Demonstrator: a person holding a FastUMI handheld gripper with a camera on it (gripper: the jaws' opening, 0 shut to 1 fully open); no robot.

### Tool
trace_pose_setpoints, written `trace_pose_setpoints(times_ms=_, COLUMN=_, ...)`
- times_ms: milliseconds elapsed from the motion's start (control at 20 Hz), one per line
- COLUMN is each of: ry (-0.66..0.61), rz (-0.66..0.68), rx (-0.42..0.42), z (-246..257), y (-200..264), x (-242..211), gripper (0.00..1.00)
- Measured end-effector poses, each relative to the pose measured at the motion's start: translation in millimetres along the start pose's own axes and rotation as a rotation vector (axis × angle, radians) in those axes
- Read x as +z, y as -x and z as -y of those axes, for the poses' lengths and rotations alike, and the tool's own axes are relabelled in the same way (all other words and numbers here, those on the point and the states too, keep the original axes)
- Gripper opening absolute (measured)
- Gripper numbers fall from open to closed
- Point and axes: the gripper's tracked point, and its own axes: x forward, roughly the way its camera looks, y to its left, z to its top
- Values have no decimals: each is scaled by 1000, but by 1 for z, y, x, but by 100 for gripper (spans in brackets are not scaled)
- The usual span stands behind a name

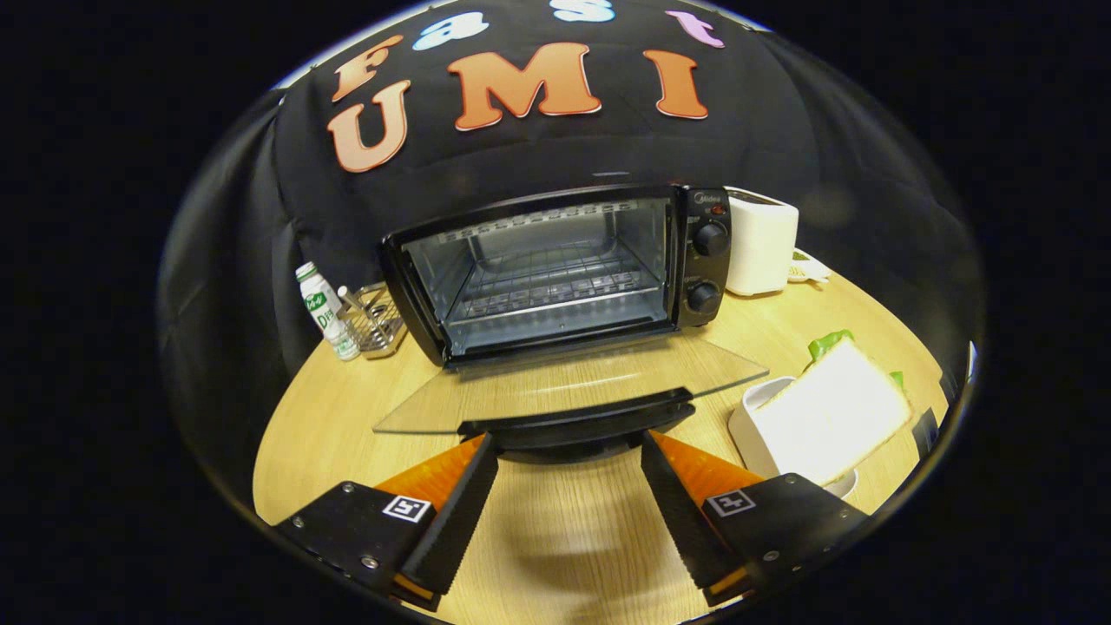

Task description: Open the toaster oven, put the food inside, and close the toaster oven door.

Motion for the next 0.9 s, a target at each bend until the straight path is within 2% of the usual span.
trace_pose_setpoints(times_ms=200, ry=14, rz=-58, rx=-23, z=6, y=-8, x=-26, gripper=100)
trace_pose_setpoints(times_ms=300, ry=-2, rz=-55, rx=-4, z=1, y=-1, x=-23, gripper=100)
trace_pose_setpoints(times_ms=400, ry=-41, rz=32, rx=52, z=-12, y=29, x=13, gripper=100)
trace_pose_setpoints(times_ms=450, ry=-55, rz=119, rx=76, z=-18, y=43, x=51, gripper=100)
trace_pose_setpoints(times_ms=600, ry=7, rz=276, rx=50, z=-5, y=42, x=140, gripper=98)
trace_pose_setpoints(times_ms=700, ry=11, rz=299, rx=26, z=1, y=7, x=175, gripper=99)
trace_pose_setpoints(times_ms=800, ry=3, rz=193, rx=18, z=7, y=-29, x=169, gripper=99)
trace_pose_setpoints(times_ms=850, ry=-80, rz=232, rx=52, z=4, y=-36, x=182, gripper=99)
trace_pose_setpoints(times_ms=900, ry=-105, rz=197, rx=34, z=10, y=-41, x=178, gripper=99)
